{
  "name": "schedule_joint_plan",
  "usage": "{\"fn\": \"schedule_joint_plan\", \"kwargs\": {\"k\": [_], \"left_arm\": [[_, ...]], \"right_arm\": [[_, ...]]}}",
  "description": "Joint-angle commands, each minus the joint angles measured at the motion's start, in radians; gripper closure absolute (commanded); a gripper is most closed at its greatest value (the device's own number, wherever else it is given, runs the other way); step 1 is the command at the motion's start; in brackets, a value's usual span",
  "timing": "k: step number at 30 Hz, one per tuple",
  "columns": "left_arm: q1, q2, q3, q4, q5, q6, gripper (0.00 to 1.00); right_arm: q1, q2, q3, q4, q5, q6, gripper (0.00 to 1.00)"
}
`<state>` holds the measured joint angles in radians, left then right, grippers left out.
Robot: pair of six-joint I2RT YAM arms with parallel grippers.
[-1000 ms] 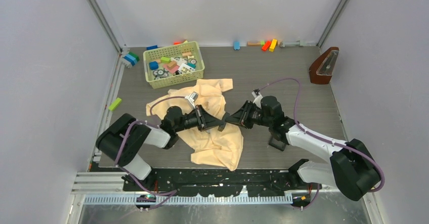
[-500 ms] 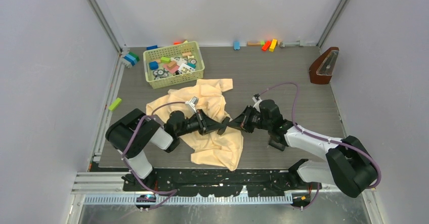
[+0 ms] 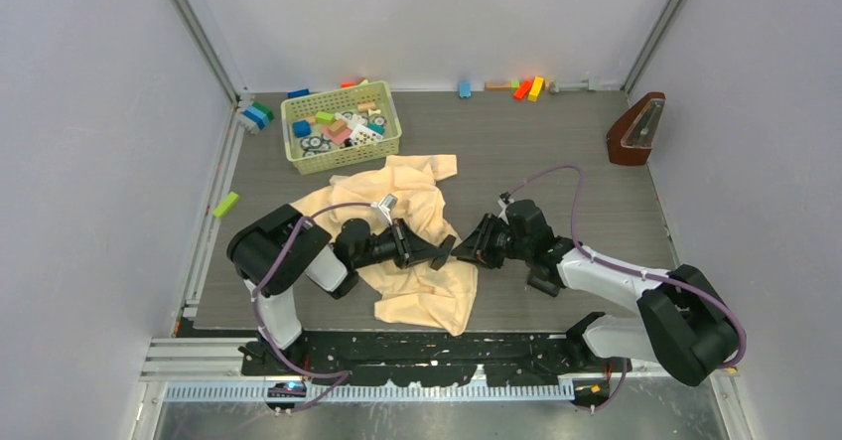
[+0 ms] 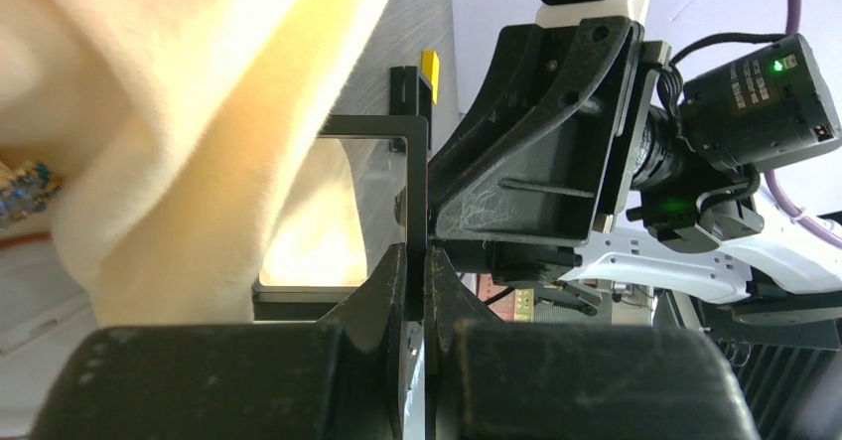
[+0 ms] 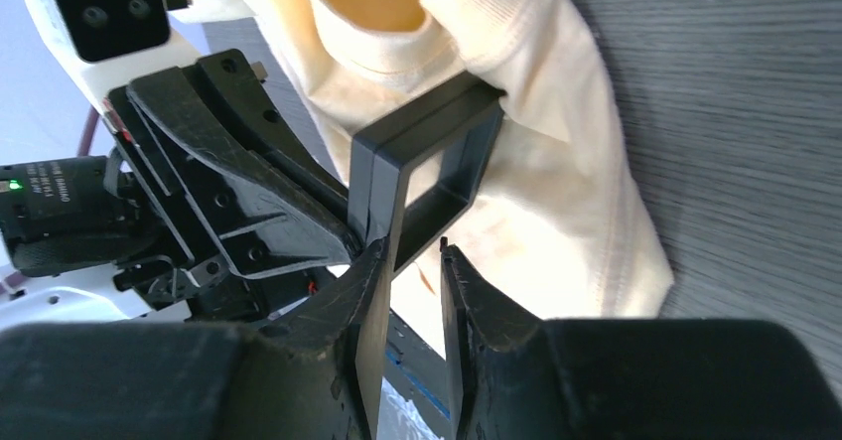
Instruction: Remove the brooch from the garment
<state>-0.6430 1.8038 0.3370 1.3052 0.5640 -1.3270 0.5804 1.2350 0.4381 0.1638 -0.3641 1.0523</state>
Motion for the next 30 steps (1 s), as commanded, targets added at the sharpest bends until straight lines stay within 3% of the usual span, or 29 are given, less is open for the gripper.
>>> {"fn": "schedule_joint_plan", "kwargs": {"k": [1, 9, 18, 30], "left_arm": [[0.002, 0.028, 0.040, 0.126, -0.007, 0.016, 1.00], [0.001, 0.041, 0.041, 0.126, -0.006, 0.021, 1.00], [0.002, 0.048, 0.043, 0.126, -0.004, 0.020, 1.00], [0.001, 0.083, 0.053, 0.127, 0.000, 0.008, 1.00]], "right_arm": [[0.005, 0.009, 0.026, -0.109, 0.038, -0.059, 0.70], [0.006, 0.007, 0.028, -0.090, 0.031, -0.055, 0.70], [0.006, -0.117, 0.097, -0.182, 0.093, -0.085, 0.66], [0.009, 0.001, 0.147, -0.172, 0.078, -0.106, 0.70]]}}
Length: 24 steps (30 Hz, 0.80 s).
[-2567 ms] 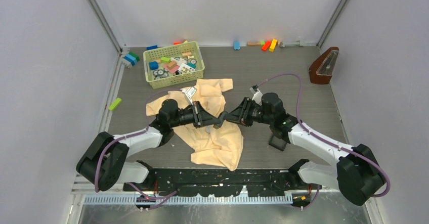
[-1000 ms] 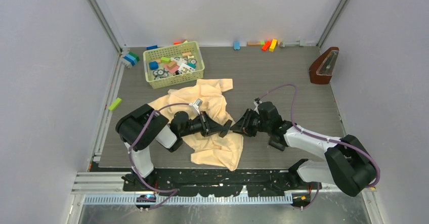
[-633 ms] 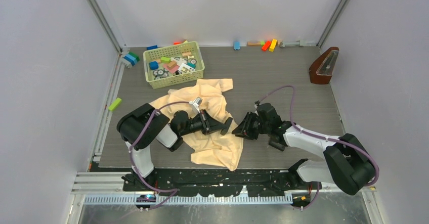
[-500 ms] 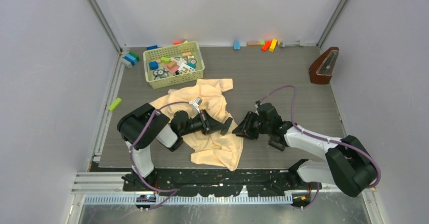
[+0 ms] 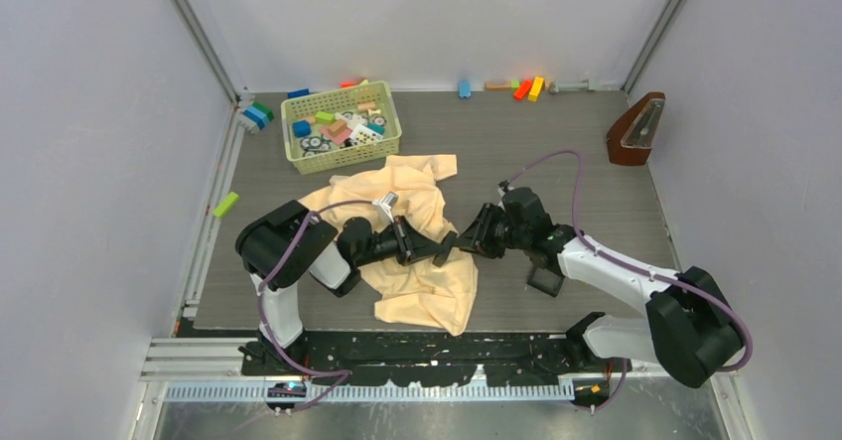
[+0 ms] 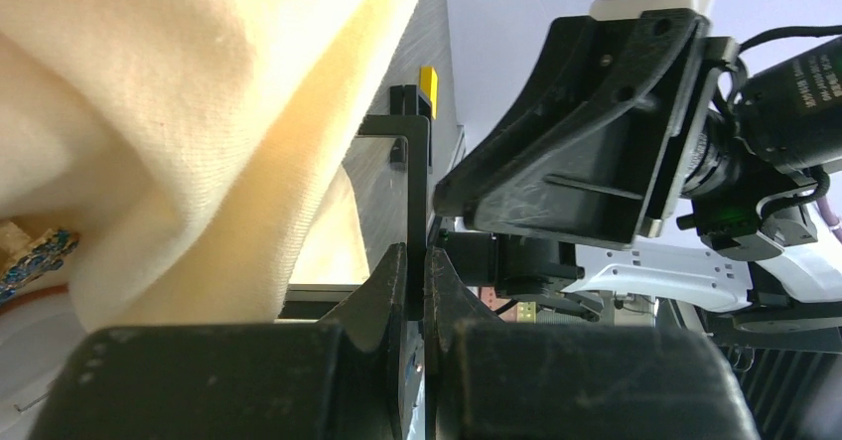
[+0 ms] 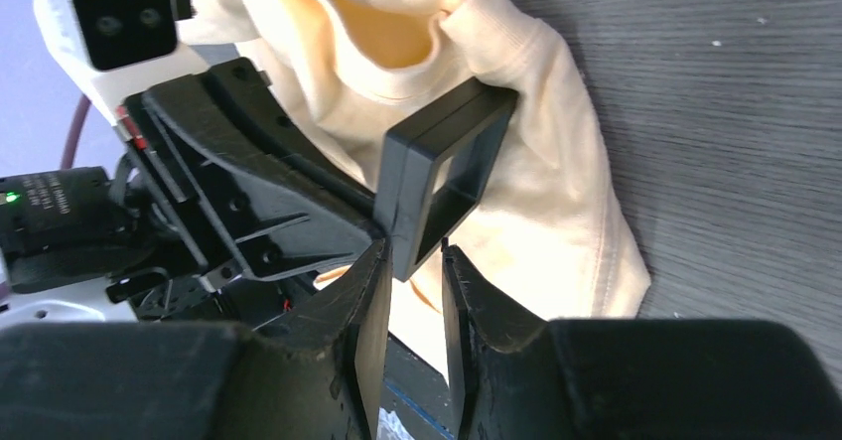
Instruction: Remove the brooch from the garment
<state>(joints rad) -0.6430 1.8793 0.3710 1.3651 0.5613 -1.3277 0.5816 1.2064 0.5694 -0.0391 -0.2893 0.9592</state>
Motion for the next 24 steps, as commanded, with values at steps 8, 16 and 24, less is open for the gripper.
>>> {"fn": "schedule_joint_plan", "kwargs": {"k": [8, 16, 24], "left_arm": [[0.002, 0.020, 0.025, 0.067, 0.006, 0.005, 1.00], [0.002, 0.028, 0.031, 0.066, 0.010, -0.001, 1.00], [0.001, 0.035, 0.034, 0.066, 0.013, -0.002, 1.00]], "right_arm": [[0.015, 0.072, 0.006, 0.083, -0.005, -0.004, 0.70], [0.017, 0.097, 0.000, 0.079, 0.009, -0.011, 0.70], [0.018, 0.138, 0.009, 0.080, 0.024, -0.020, 0.71]]}}
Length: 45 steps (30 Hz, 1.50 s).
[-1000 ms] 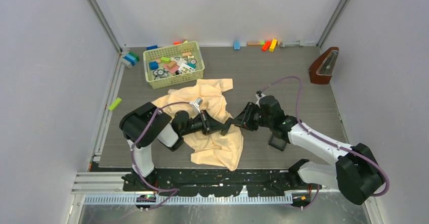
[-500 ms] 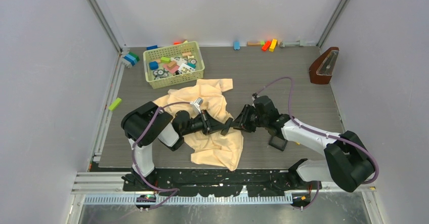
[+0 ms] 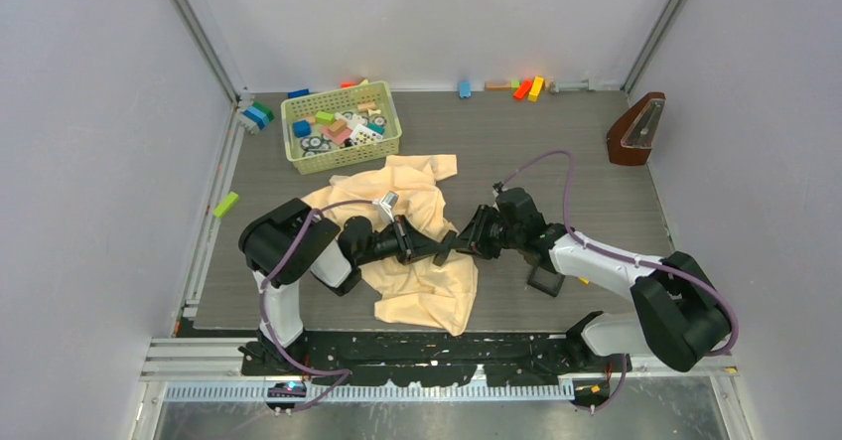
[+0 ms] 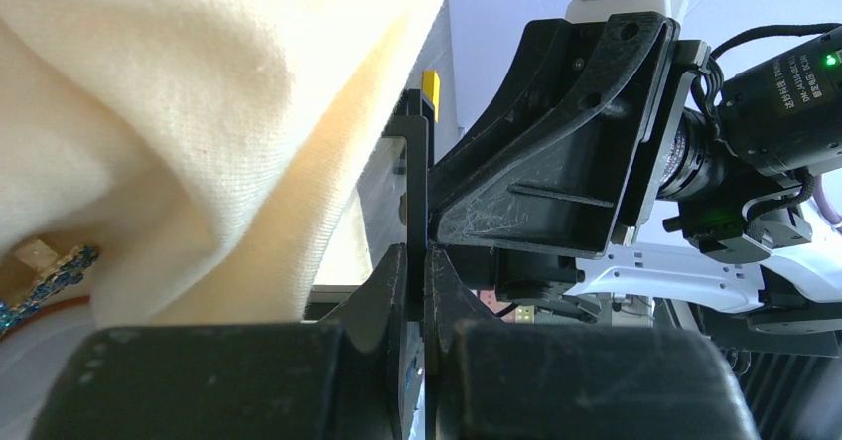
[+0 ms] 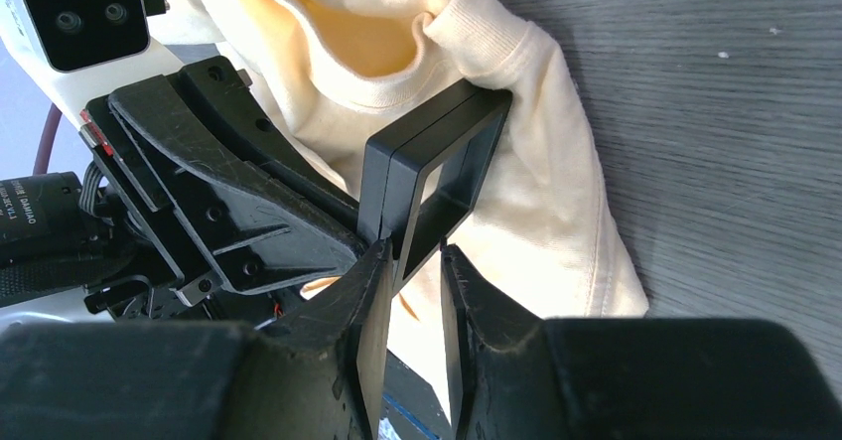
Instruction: Remove the brooch from the garment
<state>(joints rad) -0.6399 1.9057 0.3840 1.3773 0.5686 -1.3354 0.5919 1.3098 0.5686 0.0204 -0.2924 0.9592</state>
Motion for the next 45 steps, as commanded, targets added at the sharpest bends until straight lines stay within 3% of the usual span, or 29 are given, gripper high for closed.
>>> {"fn": "schedule_joint_plan", "kwargs": {"k": [1, 13, 25, 35, 45], "left_arm": [[-0.001, 0.009, 0.020, 0.054, 0.005, 0.005, 1.00], [-0.001, 0.009, 0.015, 0.054, 0.001, 0.008, 1.00], [-0.002, -0.002, 0.003, 0.055, -0.018, 0.007, 1.00], [-0.001, -0.011, -0.007, 0.055, -0.030, 0.008, 1.00], [0.009, -0.112, -0.042, 0.055, -0.109, -0.031, 1.00]], "right_arm": [[0.008, 0.039, 0.008, 0.021, 0.028, -0.020, 0.71], [0.009, 0.071, -0.004, -0.038, 0.087, -0.017, 0.77], [0.008, 0.066, -0.055, -0.043, 0.117, -0.004, 0.98], [0.008, 0.172, -0.005, -0.243, 0.139, -0.105, 0.99], [0.008, 0.124, -0.014, -0.324, 0.190, -0.123, 0.99]]}}
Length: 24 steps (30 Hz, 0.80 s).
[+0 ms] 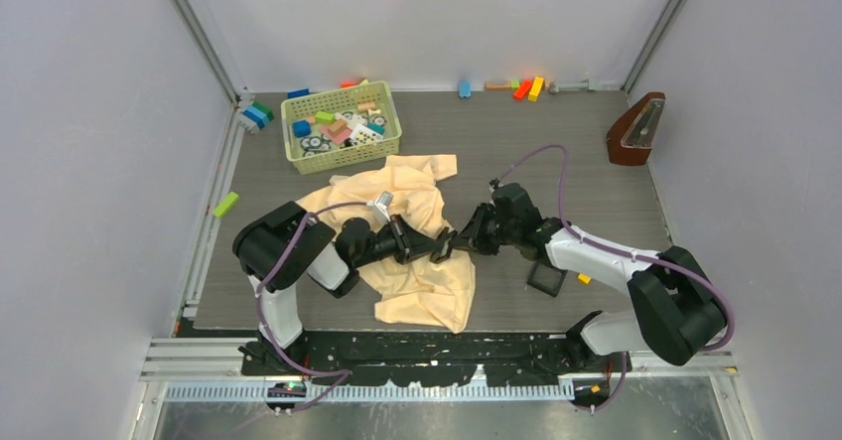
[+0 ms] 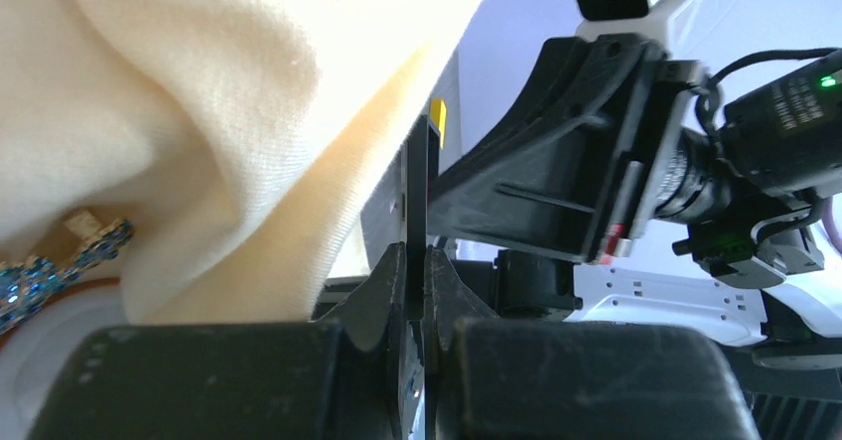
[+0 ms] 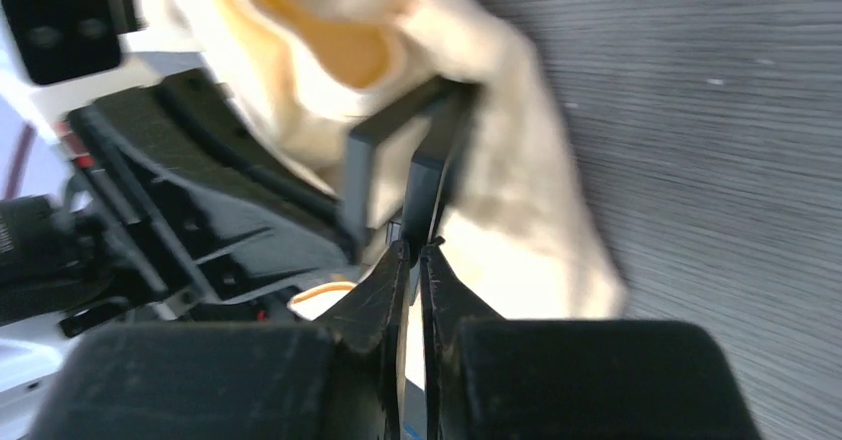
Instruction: Remove the brooch from the garment
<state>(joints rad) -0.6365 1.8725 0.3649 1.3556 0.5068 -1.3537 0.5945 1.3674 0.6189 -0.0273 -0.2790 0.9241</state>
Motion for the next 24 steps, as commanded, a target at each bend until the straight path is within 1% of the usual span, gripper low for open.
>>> {"fn": "schedule_joint_plan", "kwargs": {"k": [1, 4, 7, 9, 11, 12, 13, 14, 16, 19, 20, 24], "left_arm": [[0.013, -0.085, -0.036, 0.077, -0.057, -0.012, 1.00], [0.032, -0.088, -0.063, 0.077, -0.070, -0.003, 1.00], [0.035, -0.066, -0.048, 0.077, -0.025, -0.008, 1.00], [0.033, -0.059, -0.033, 0.077, 0.001, -0.012, 1.00], [0.033, -0.071, -0.023, 0.077, 0.016, -0.012, 1.00], [0.033, -0.082, -0.019, 0.076, 0.019, -0.014, 1.00], [0.032, -0.096, -0.016, 0.075, 0.022, -0.019, 1.00], [0.032, -0.107, -0.011, 0.076, 0.026, -0.027, 1.00], [0.033, -0.135, 0.001, 0.076, 0.039, -0.049, 1.00], [0.033, -0.186, 0.012, 0.076, 0.045, -0.086, 1.00], [0.033, -0.201, 0.012, 0.076, 0.045, -0.095, 1.00], [0.033, -0.237, 0.021, 0.075, 0.051, -0.128, 1.00]], "right_arm": [[0.005, 0.069, -0.065, -0.281, 0.182, -0.094, 0.99], [0.005, 0.085, -0.073, -0.283, 0.191, -0.100, 0.99], [0.005, 0.091, -0.073, -0.275, 0.183, -0.103, 0.99], [0.004, 0.068, -0.066, -0.279, 0.176, -0.100, 0.99], [0.003, 0.010, -0.051, -0.303, 0.185, -0.101, 0.94], [0.003, -0.009, -0.042, -0.313, 0.195, -0.103, 0.87], [0.002, -0.053, -0.034, -0.330, 0.200, -0.105, 0.83], [0.002, -0.077, -0.031, -0.338, 0.216, -0.107, 0.77], [0.000, -0.149, -0.022, -0.361, 0.236, -0.115, 0.71], [-0.010, -0.267, -0.011, -0.385, 0.253, -0.128, 0.66], [-0.012, -0.290, -0.011, -0.386, 0.261, -0.131, 0.62], [-0.021, -0.424, -0.026, -0.357, 0.253, -0.122, 0.51]]}}
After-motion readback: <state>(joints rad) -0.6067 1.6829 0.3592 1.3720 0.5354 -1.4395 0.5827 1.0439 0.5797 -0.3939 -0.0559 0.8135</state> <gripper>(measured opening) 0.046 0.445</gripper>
